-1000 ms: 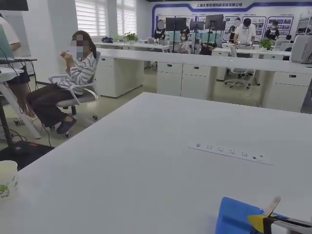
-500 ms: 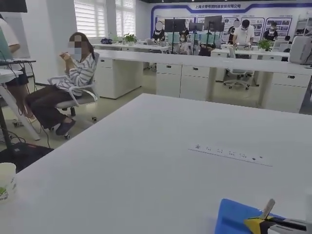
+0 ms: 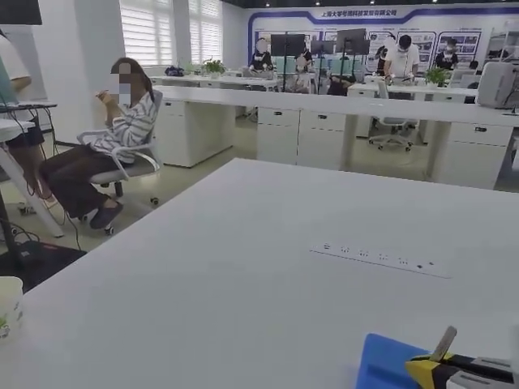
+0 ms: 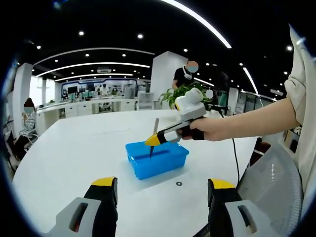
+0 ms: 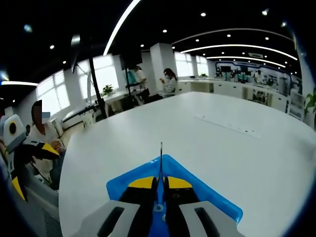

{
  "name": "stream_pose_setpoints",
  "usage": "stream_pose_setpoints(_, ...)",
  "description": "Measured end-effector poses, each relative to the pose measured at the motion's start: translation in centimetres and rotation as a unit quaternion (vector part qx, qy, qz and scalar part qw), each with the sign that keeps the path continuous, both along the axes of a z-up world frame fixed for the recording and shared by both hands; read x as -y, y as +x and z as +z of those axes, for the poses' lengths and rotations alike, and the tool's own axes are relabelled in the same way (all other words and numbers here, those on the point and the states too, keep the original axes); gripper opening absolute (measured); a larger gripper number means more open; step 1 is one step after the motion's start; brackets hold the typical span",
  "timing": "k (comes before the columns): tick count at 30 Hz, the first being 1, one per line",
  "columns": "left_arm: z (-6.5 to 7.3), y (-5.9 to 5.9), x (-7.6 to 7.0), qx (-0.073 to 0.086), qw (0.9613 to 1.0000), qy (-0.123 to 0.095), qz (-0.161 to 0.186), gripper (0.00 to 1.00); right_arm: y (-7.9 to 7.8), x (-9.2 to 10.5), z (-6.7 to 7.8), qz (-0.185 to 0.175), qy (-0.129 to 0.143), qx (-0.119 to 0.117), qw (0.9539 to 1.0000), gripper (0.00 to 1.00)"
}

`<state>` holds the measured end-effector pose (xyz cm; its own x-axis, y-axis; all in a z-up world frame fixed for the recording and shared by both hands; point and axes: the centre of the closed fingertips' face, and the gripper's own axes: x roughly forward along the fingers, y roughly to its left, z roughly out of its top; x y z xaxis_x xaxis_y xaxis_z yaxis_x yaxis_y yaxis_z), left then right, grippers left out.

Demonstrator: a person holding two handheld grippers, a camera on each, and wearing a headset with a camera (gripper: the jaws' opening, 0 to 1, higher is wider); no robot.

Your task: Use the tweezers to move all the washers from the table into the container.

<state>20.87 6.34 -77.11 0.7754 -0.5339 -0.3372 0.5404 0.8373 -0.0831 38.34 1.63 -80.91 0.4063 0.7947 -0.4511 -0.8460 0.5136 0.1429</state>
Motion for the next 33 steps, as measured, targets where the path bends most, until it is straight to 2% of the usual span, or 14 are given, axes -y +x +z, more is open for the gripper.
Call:
stream_pose_setpoints(11,0.0,0.1,-0.1,0.0,1.0,0.001,0.002,0.75,-0.7,-0.1,2.4,0.003,0.019,0.011,0.9997,0.04)
stream_pose_setpoints(20,0.0,0.1,-0.1,0.0,1.0,0.0,0.004,0.75,-2.5,-0.4,4.4,0.012,0.04,0.017,0.999,0.04)
stream_pose_setpoints(27,-0.1,0.0,0.0,-0.001,1.0,0.002,0.0,0.75,-3.6,-0.1,5.4,0.008,0.053,0.014,0.9984,0.04)
stream_pose_setpoints(33,-0.1,0.0,-0.1,-0.002,1.0,0.002,0.0,0.75,-4.8,0.3,5.8,0.007,0.064,0.01,0.9979,0.04)
